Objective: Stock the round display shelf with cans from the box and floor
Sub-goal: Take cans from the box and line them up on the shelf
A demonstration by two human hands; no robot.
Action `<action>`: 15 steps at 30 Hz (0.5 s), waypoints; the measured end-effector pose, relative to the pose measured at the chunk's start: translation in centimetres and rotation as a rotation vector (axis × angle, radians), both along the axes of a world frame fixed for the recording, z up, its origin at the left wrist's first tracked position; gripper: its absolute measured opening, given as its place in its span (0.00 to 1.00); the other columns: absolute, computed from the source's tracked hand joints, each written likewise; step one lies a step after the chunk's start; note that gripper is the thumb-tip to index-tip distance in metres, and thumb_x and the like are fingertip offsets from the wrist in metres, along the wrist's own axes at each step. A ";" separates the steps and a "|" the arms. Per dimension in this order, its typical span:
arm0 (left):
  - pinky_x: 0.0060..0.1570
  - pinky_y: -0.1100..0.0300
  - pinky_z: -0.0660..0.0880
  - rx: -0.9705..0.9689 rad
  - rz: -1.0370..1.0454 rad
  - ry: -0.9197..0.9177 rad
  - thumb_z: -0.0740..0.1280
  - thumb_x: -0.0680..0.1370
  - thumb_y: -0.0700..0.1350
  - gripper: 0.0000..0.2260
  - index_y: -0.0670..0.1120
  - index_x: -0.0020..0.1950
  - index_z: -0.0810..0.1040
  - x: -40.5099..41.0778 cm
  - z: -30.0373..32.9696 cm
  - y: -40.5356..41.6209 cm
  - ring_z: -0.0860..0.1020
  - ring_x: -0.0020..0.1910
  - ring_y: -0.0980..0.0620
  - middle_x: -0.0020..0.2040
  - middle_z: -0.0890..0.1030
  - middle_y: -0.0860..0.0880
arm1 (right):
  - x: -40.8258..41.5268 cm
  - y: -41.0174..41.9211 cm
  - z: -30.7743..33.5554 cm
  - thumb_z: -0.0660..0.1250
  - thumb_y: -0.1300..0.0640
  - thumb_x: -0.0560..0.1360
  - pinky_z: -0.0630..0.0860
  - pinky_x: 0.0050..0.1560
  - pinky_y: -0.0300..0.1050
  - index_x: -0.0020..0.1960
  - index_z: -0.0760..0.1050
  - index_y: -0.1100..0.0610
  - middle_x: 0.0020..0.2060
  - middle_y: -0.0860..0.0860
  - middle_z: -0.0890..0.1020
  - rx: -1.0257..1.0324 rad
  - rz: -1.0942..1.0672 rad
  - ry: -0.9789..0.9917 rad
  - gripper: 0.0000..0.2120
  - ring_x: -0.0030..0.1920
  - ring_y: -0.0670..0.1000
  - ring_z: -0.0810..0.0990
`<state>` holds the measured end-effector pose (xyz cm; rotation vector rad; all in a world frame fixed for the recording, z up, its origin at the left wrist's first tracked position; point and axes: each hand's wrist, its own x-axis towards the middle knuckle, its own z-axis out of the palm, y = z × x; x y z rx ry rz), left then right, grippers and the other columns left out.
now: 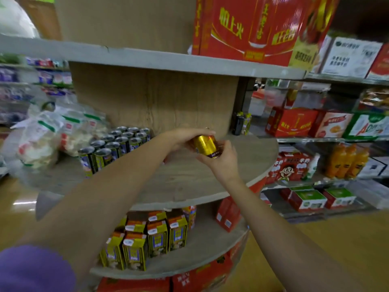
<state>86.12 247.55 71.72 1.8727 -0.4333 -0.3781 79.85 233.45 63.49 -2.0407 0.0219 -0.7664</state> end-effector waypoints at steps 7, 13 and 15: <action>0.49 0.59 0.79 -0.174 -0.087 0.016 0.76 0.71 0.44 0.18 0.41 0.58 0.79 6.7 1.7 7.0 0.81 0.53 0.50 0.55 0.83 0.45 | 5.8 4.1 1.9 0.84 0.48 0.58 0.78 0.54 0.46 0.56 0.74 0.55 0.50 0.49 0.82 0.179 0.138 0.104 0.32 0.51 0.48 0.81; 0.56 0.57 0.77 -0.212 -0.178 0.024 0.75 0.69 0.34 0.16 0.45 0.54 0.81 10.3 2.0 11.1 0.80 0.56 0.49 0.53 0.83 0.47 | 9.2 7.7 1.4 0.83 0.48 0.58 0.78 0.57 0.48 0.58 0.74 0.56 0.51 0.52 0.83 0.220 0.205 0.192 0.33 0.53 0.51 0.82; 0.59 0.55 0.76 -0.199 -0.236 -0.004 0.77 0.67 0.34 0.18 0.45 0.55 0.82 11.4 1.7 12.0 0.79 0.59 0.47 0.54 0.83 0.46 | 10.0 8.6 1.2 0.83 0.47 0.58 0.78 0.58 0.48 0.59 0.74 0.55 0.52 0.50 0.83 0.198 0.203 0.219 0.34 0.53 0.49 0.82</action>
